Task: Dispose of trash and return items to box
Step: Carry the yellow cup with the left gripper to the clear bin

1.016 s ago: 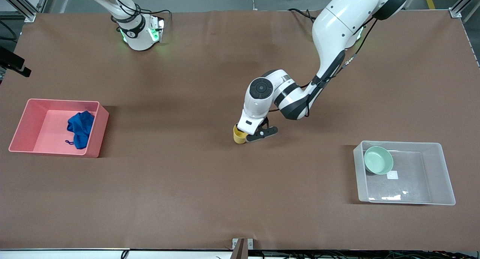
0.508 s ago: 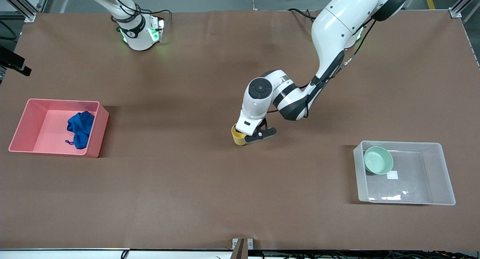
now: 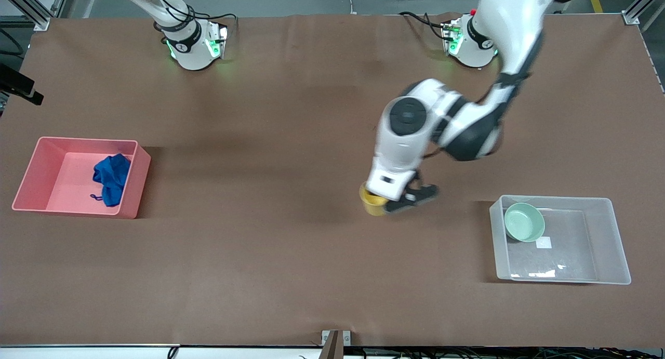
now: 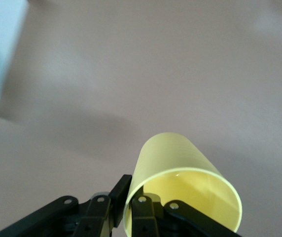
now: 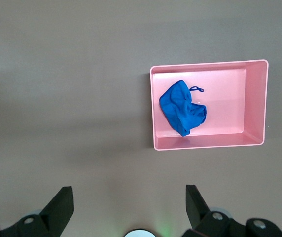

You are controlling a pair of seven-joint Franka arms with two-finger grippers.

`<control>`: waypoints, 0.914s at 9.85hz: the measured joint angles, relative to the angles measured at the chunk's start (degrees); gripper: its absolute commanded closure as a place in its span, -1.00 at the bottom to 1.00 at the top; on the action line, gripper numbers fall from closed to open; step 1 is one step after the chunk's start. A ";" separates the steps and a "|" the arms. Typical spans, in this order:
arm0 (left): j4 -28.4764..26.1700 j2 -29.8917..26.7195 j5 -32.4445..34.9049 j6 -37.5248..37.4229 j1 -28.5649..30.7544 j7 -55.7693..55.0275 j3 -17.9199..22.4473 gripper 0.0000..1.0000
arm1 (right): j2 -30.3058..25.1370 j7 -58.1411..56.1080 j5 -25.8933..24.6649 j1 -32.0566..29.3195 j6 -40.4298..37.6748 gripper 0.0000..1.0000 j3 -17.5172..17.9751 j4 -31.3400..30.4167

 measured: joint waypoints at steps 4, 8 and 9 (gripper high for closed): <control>-0.56 -1.76 -3.93 -4.24 25.37 30.81 -5.67 0.99 | 0.03 -0.01 0.00 -0.02 -0.08 -1.00 -0.01 0.08; -1.72 3.18 -4.22 -4.24 39.73 51.92 -5.92 0.99 | 0.06 -0.02 0.00 -0.04 -0.11 -1.00 0.01 0.12; -1.90 4.47 -4.22 -4.28 41.43 54.91 -5.94 0.99 | 0.06 -0.02 0.00 -0.04 -0.11 -1.00 0.00 0.13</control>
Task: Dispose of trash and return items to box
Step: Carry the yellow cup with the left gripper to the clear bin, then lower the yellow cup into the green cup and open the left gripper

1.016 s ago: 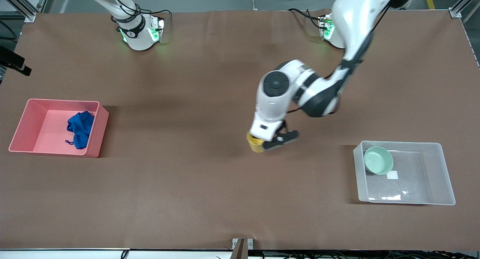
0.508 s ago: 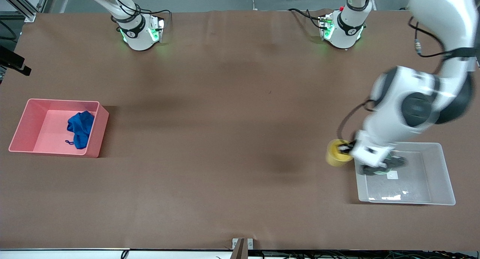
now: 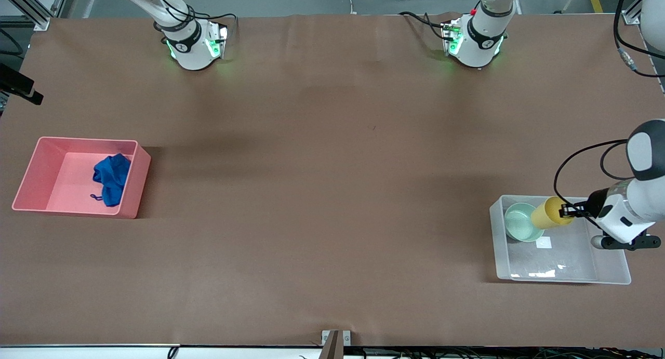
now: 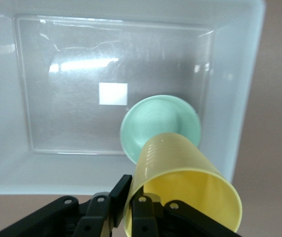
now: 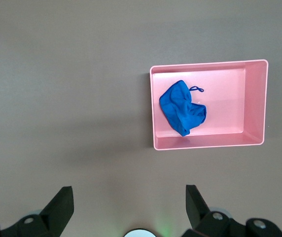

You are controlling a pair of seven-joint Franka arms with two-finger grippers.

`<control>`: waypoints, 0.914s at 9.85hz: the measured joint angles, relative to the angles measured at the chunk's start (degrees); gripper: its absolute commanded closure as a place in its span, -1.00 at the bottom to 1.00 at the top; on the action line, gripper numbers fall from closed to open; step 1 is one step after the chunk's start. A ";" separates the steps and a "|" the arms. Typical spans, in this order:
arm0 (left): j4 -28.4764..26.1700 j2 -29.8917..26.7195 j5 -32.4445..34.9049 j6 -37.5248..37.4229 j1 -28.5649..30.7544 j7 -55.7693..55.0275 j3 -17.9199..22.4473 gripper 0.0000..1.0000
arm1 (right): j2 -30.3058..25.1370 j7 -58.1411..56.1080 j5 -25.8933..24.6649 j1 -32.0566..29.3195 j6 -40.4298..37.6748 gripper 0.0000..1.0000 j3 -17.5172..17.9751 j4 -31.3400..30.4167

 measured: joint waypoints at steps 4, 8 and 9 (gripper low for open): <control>-0.36 6.31 0.00 4.48 0.33 0.45 -0.43 0.99 | 0.01 0.00 0.00 0.00 -0.01 -1.00 0.00 0.02; -0.52 10.97 8.14 10.94 -0.57 -3.42 -0.45 -0.99 | 0.01 0.00 0.00 0.00 -0.02 -1.00 0.00 0.03; -0.51 11.29 8.90 11.13 -0.48 -3.48 -0.45 -1.00 | 0.01 0.00 0.00 0.00 -0.02 -1.00 -0.01 0.03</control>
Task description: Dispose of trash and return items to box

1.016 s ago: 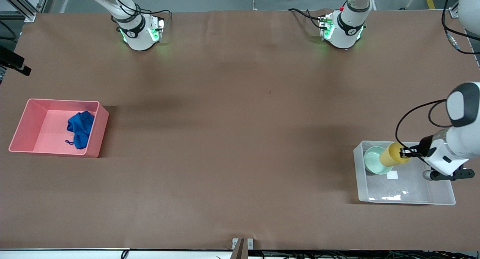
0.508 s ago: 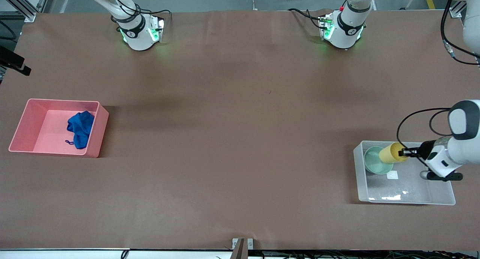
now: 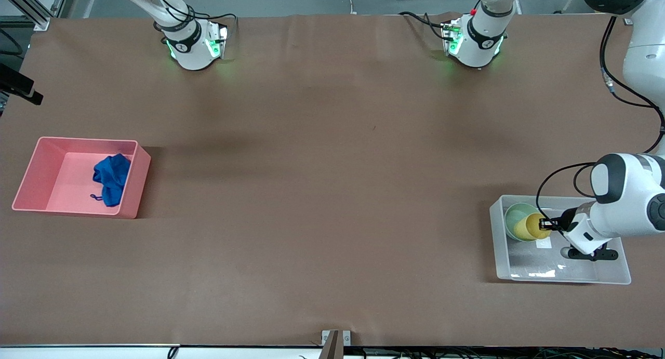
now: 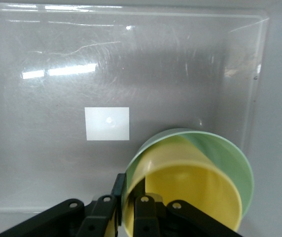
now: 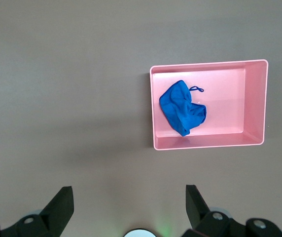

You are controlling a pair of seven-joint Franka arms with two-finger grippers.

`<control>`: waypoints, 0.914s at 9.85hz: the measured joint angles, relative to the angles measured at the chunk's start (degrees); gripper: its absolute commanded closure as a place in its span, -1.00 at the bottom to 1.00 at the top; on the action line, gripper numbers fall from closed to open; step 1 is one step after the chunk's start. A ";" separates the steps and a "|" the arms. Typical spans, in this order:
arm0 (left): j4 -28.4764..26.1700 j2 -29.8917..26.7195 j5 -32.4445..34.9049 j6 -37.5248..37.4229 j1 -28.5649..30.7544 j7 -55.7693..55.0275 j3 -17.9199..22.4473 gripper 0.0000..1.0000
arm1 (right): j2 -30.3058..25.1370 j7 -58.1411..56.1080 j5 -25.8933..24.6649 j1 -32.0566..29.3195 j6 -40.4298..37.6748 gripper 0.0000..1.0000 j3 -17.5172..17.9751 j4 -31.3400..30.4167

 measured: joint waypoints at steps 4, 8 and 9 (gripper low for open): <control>2.14 -4.39 0.22 -6.61 0.88 0.10 -5.36 -1.00 | 0.00 0.00 0.00 0.00 -0.01 -1.00 -0.01 0.00; 4.12 -23.78 -4.03 -17.02 0.98 -0.27 -11.56 -1.00 | 0.04 0.00 0.00 -0.01 -0.01 -1.00 -0.04 0.02; 5.50 -27.80 -5.91 -19.49 1.11 -0.06 -11.93 -1.00 | 0.04 0.00 0.00 -0.01 -0.01 -1.00 -0.04 0.03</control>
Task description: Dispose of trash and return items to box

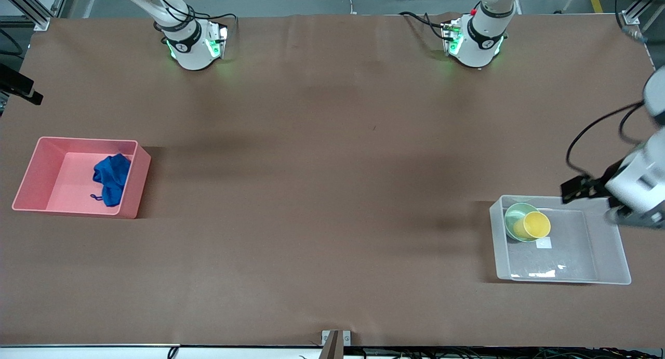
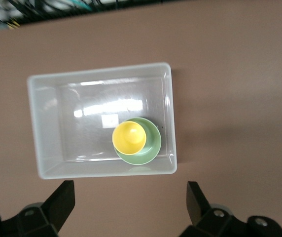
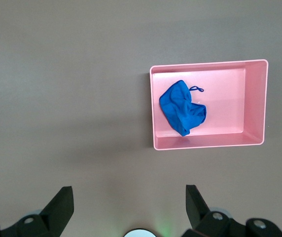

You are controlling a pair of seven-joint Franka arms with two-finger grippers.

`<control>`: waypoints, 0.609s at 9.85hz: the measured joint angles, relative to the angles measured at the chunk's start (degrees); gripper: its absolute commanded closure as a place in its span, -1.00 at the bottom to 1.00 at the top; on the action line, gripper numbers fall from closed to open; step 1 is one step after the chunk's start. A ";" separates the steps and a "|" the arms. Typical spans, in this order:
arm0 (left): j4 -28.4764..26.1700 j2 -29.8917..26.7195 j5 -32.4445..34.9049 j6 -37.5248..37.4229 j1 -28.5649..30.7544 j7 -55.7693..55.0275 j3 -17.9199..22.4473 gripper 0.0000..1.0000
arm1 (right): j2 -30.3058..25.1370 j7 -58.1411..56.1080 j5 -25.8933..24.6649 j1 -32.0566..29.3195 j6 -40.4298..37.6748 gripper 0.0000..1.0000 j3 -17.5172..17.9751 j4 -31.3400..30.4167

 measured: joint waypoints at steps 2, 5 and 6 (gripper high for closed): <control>1.91 -5.23 -3.52 -4.68 0.04 0.04 -0.97 -1.00 | 0.00 0.00 0.00 0.00 0.00 -1.00 0.01 0.00; 1.87 -11.54 -9.85 -10.87 -10.09 0.09 8.94 -1.00 | 0.00 0.00 0.00 0.00 0.00 -1.00 0.02 0.01; 1.31 -13.46 -13.79 -13.30 -18.70 0.08 18.75 -1.00 | 0.00 0.00 0.00 0.00 0.00 -1.00 0.02 0.01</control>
